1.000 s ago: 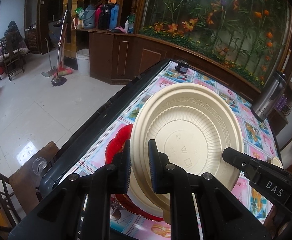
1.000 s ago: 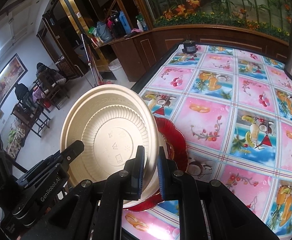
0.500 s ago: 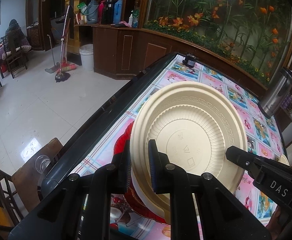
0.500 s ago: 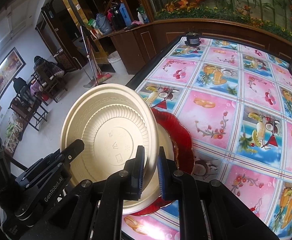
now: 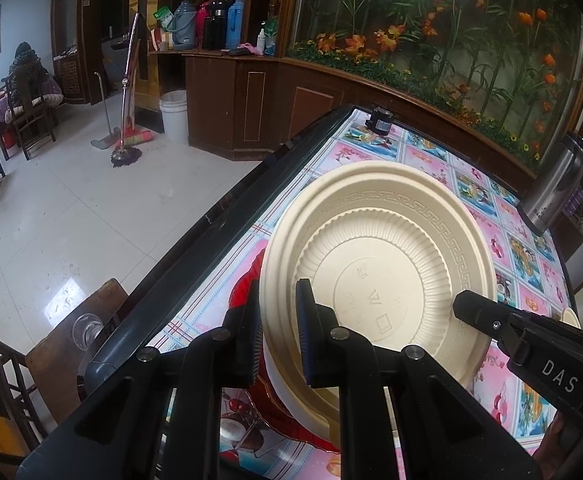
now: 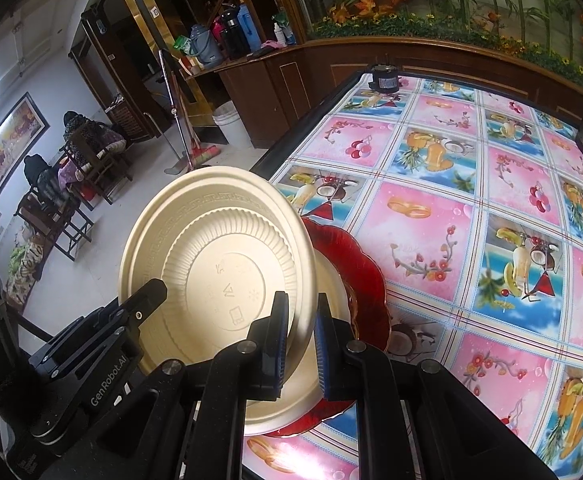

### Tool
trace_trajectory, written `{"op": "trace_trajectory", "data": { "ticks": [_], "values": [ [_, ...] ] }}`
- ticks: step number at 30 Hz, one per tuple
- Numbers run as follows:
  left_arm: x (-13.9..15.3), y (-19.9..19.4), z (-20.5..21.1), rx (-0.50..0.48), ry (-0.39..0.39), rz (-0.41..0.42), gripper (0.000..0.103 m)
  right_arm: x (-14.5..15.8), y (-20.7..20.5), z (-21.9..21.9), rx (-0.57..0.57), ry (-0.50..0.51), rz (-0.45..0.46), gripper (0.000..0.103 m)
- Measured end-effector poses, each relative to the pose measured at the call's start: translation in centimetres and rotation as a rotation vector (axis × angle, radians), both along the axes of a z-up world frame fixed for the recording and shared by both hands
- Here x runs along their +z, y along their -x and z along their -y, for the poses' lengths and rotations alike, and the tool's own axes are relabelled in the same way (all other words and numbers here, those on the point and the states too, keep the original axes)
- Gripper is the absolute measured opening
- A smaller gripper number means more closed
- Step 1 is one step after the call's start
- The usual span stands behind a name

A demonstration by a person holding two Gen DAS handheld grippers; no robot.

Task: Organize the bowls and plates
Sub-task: 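Hold the large beige bowl with the left tool above the red plate stack, then lower the large beige bowl onto the stack and open the left tool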

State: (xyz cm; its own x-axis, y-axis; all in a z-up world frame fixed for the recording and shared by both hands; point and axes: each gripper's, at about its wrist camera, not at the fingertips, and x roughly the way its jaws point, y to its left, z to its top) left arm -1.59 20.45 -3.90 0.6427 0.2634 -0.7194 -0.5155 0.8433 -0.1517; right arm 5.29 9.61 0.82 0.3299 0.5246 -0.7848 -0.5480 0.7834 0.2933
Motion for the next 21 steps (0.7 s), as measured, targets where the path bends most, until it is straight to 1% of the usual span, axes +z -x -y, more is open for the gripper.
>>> {"op": "trace_trajectory", "data": {
  "ticks": [21],
  "values": [
    [-0.34, -0.89, -0.02, 0.007, -0.011, -0.027, 0.013, -0.38, -0.21, 0.19, -0.013, 0.003, -0.012, 0.012]
  ]
}}
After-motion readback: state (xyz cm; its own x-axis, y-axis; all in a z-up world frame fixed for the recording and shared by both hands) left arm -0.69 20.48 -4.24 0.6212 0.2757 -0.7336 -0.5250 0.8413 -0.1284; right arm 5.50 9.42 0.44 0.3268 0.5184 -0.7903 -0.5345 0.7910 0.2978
